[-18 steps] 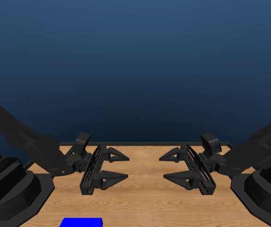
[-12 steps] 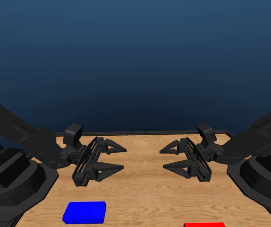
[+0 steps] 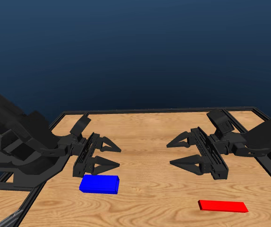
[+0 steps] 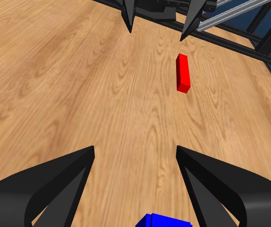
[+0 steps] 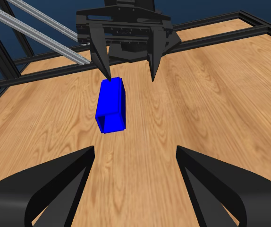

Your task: Insert peg into socket

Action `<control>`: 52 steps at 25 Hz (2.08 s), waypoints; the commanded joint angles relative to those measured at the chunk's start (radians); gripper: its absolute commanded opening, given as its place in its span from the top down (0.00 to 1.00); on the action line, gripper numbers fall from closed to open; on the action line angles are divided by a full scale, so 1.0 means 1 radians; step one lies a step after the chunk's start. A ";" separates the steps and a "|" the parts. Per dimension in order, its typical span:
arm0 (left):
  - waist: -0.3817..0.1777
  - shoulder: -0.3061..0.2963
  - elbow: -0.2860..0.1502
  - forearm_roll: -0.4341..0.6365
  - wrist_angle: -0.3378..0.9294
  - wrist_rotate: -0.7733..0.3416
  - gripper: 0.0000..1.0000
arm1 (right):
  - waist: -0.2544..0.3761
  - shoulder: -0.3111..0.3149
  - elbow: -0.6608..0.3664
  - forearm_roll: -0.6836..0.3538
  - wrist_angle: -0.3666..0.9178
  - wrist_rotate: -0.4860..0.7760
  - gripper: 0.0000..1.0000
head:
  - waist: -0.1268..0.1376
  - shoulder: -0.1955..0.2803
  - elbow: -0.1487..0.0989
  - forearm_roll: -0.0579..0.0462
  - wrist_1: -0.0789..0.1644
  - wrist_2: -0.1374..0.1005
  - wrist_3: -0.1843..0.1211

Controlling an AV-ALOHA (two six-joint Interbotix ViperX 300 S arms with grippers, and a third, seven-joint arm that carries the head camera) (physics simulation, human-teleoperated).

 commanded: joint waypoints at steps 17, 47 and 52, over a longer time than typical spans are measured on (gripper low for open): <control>-0.262 0.223 -0.042 -0.128 0.366 -0.208 1.00 | 0.077 -0.022 -0.033 0.052 0.147 0.040 0.00 | 0.076 0.042 -0.013 0.018 0.031 0.021 -0.058; -0.230 0.186 -0.070 -0.194 0.194 -0.043 1.00 | 0.517 0.083 0.119 0.487 0.232 0.123 1.00 | -0.073 -0.016 0.008 -0.052 0.104 -0.103 -0.197; -0.202 0.183 -0.096 -0.154 0.241 -0.046 1.00 | 0.486 0.047 0.122 0.492 0.215 0.008 1.00 | -0.073 -0.021 0.009 -0.051 0.103 -0.098 -0.188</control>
